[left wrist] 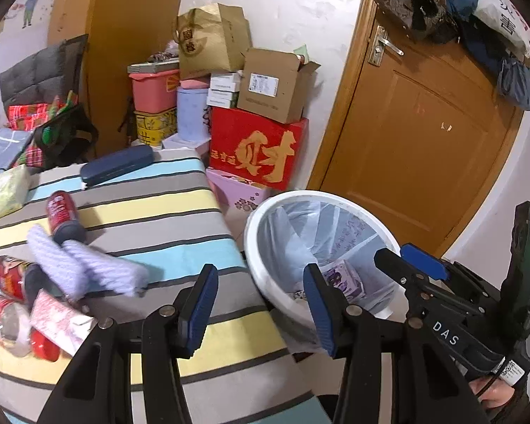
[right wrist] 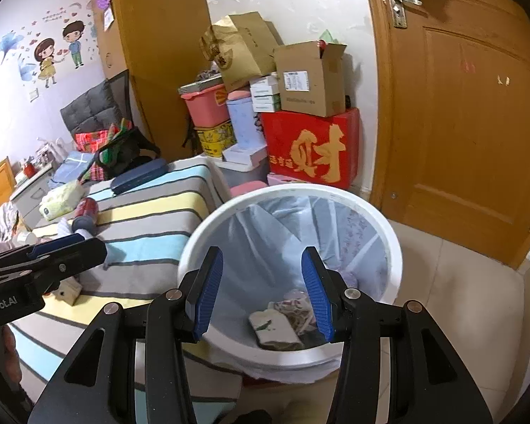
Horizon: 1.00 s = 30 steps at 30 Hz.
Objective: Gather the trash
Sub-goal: 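Move both grippers back over the table toward the bottles and foam sleeve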
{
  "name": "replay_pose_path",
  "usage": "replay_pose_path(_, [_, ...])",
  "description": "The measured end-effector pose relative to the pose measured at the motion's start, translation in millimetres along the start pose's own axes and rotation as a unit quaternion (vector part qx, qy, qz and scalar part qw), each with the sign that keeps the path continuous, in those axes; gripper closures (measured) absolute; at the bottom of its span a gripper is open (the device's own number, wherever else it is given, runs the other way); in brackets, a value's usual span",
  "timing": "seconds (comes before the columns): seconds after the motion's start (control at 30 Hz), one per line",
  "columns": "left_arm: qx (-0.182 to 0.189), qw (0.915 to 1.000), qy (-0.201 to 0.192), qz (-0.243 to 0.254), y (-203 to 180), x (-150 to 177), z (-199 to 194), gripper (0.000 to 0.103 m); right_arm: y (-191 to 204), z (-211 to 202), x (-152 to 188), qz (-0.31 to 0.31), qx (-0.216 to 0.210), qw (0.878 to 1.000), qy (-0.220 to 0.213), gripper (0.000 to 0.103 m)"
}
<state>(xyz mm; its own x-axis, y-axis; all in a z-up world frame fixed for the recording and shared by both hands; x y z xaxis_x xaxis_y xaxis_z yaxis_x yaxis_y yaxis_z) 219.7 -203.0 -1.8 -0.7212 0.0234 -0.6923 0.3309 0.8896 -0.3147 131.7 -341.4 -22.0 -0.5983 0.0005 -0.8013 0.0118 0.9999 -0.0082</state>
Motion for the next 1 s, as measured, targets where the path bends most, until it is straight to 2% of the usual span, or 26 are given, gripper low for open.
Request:
replay_pose_path(0.47, [-0.04, 0.9982, -0.035, -0.026, 49, 11, -50, 0.052, 44, -12, -7, -0.022, -0.028, 0.999, -0.022, 0.055])
replay_pose_path(0.77, [-0.076, 0.9937, -0.049, -0.067, 102, 20, -77, 0.051, 76, -7, -9, -0.045, -0.054, 0.997, -0.023, 0.053])
replay_pose_path(0.8, [-0.079, 0.993, -0.051, -0.073, 109, 20, -80, 0.05, 81, -5, -9, -0.049, -0.058, 0.997, -0.022, 0.052])
replay_pose_path(0.87, [-0.092, 0.9906, -0.054, -0.086, 125, 21, -85, 0.041, 88, -3, -10, -0.056, -0.065, 0.996, -0.022, 0.051])
replay_pose_path(1.0, [-0.109, 0.9857, -0.06, -0.114, 155, 23, -95, 0.04, 106, 5, -12, -0.074, -0.082, 0.994, -0.019, 0.048])
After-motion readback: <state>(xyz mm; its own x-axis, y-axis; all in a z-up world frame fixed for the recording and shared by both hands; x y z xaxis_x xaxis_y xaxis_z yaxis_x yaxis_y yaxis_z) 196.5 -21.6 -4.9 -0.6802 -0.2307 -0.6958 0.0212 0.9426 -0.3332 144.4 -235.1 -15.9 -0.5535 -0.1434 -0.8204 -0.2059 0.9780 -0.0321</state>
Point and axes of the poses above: each gripper's, at about its wrist camera, not at the fingertips, and z roughly the way its jaws point, y to its left, x to its underside, the point moved 4 cm from there along z, roughly the way its jaws point, and after that the axes turned 10 degrees about -z, right-handed, at the moved point
